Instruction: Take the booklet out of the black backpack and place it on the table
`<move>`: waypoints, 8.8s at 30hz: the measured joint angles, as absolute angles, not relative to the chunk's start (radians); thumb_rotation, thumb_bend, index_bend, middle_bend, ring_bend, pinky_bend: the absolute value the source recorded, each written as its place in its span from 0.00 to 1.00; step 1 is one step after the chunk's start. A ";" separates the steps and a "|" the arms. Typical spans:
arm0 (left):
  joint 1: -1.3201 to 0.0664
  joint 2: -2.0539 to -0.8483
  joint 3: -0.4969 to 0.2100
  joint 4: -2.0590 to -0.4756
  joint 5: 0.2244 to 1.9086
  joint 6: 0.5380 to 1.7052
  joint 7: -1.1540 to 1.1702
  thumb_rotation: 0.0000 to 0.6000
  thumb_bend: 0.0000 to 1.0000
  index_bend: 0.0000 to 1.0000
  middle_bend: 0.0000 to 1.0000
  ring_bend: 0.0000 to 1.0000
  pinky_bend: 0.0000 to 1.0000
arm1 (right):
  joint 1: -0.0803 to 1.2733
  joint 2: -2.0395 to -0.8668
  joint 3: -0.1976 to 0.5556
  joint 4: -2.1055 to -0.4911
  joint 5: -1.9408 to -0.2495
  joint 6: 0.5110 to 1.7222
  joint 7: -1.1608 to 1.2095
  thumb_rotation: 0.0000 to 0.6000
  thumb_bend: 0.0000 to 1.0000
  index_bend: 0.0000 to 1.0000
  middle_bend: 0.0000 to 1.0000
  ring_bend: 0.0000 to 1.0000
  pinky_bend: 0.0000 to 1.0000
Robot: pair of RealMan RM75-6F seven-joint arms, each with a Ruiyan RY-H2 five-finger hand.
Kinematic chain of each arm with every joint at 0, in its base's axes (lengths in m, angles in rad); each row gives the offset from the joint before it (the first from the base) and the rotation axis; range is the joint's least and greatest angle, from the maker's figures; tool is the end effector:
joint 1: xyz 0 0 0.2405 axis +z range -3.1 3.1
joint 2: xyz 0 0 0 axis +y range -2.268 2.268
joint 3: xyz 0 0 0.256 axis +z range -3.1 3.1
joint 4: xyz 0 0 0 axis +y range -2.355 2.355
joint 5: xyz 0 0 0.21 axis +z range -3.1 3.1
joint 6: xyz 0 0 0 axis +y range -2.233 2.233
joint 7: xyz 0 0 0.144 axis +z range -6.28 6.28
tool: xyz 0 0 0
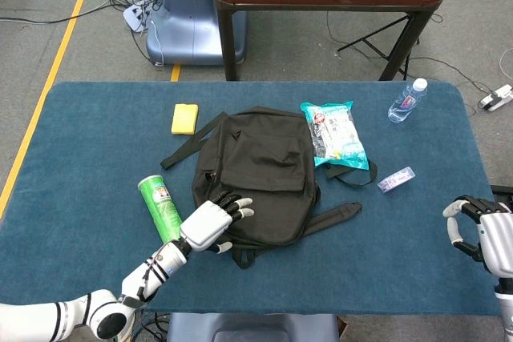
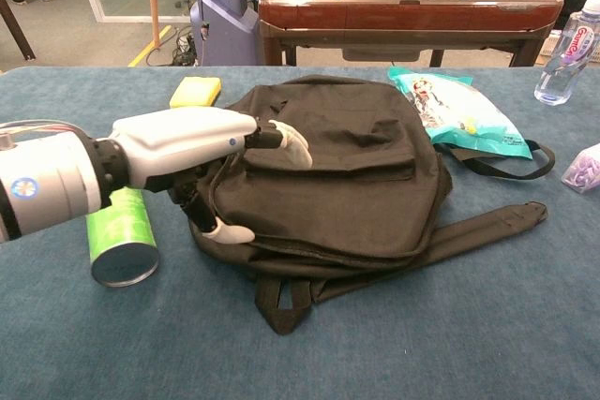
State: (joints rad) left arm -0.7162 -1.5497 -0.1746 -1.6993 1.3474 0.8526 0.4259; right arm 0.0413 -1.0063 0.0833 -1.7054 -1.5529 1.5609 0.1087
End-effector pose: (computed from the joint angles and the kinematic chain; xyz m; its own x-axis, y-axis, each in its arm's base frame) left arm -0.0829 0.2805 -0.0367 0.5043 0.2789 0.8173 0.7166 -0.6633 -0.2158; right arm -0.2930 -0.1732 0.1971 0.3108 0.0858 0.9466 -0.9482 -0.0404 0.3150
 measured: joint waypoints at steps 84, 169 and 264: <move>-1.039 -1.800 -0.528 -1.599 0.602 1.181 0.616 0.96 0.83 0.75 0.37 0.27 0.04 | 0.559 -1.496 0.132 -1.542 -1.591 0.983 0.090 1.00 0.43 0.50 0.46 0.41 0.47; -1.297 -1.851 -0.573 -1.243 0.318 1.093 0.712 1.00 0.81 0.66 0.37 0.27 0.04 | 0.771 -2.243 0.179 -0.445 -1.473 1.105 0.197 1.00 0.40 0.50 0.38 0.34 0.47; -0.889 -1.357 -0.284 -1.902 0.625 1.147 0.486 0.27 0.25 0.18 0.28 0.20 0.04 | 0.555 -1.436 0.202 -1.446 -1.397 1.221 0.187 1.00 0.51 0.23 0.20 0.14 0.23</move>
